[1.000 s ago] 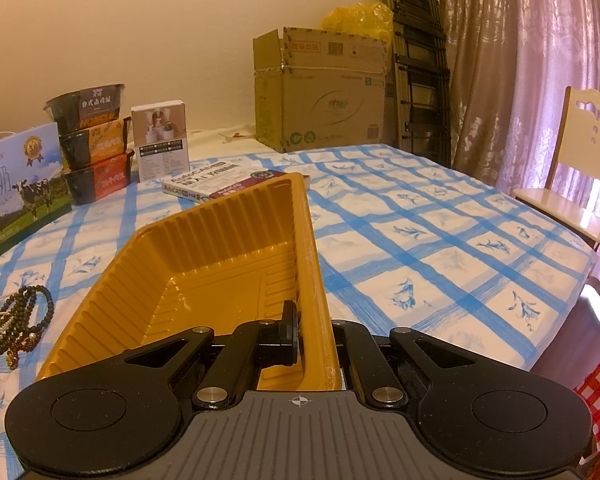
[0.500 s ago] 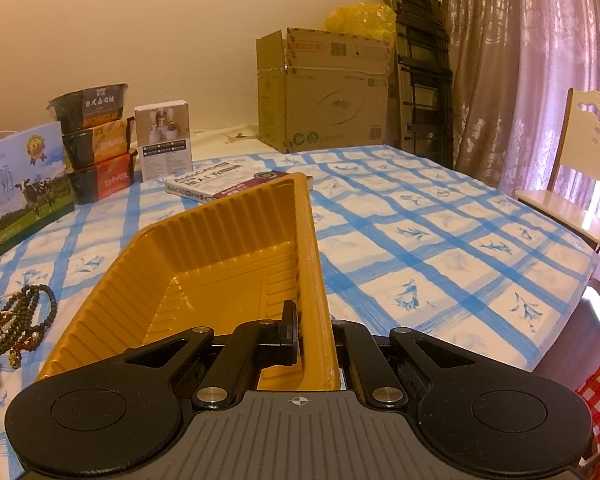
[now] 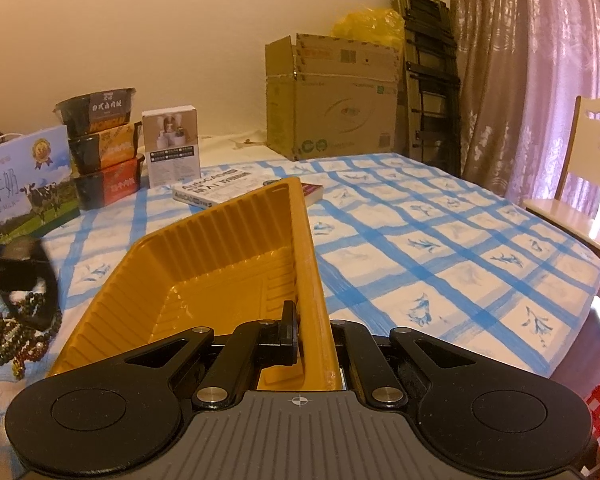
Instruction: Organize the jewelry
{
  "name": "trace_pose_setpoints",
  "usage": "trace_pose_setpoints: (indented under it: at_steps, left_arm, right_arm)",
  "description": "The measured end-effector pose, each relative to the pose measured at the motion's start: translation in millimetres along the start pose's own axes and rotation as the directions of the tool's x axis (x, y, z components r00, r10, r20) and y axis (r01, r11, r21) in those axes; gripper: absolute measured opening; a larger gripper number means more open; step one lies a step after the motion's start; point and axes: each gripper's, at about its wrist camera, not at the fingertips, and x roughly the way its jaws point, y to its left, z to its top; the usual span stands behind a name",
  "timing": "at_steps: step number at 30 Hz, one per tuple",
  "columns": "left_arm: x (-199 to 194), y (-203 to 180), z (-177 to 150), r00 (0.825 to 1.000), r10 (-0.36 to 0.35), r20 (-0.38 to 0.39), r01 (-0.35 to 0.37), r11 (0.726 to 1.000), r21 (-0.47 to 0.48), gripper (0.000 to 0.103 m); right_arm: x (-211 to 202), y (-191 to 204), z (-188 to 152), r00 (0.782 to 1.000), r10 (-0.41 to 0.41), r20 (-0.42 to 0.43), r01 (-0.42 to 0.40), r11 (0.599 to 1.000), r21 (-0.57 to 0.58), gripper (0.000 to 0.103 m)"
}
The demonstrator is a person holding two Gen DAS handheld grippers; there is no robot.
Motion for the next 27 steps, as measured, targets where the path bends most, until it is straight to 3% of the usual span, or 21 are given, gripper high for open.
trace_pose_setpoints:
  at_steps: [7,11,16,22,27]
  left_arm:
    - [41,-19,4,0.996,-0.067,-0.054,0.066,0.997,-0.03,0.041]
    - [56,-25,-1,0.994,-0.057,-0.089,0.054,0.998,-0.042,0.041]
    - [71,-22,-7,0.988,-0.07,-0.134,0.054,0.991,-0.121,0.04]
    - [70,-24,-1,0.991,-0.079,-0.109,0.065,0.989,-0.131,0.039]
    - [53,-17,1,0.995,-0.057,-0.08,0.045,0.989,-0.142,0.047]
  right_arm:
    - [6,5,3,1.0,0.02,0.004,-0.02,1.0,-0.011,0.004]
    - [8,6,4,1.0,0.024,0.002,-0.024,1.0,-0.009,0.004]
    - [9,6,3,1.0,0.025,-0.001,-0.025,1.0,-0.003,0.004]
    - [10,5,2,1.0,0.027,-0.006,-0.027,1.0,0.005,0.004]
    - [10,5,2,1.0,0.029,-0.004,-0.029,1.0,0.002,0.004]
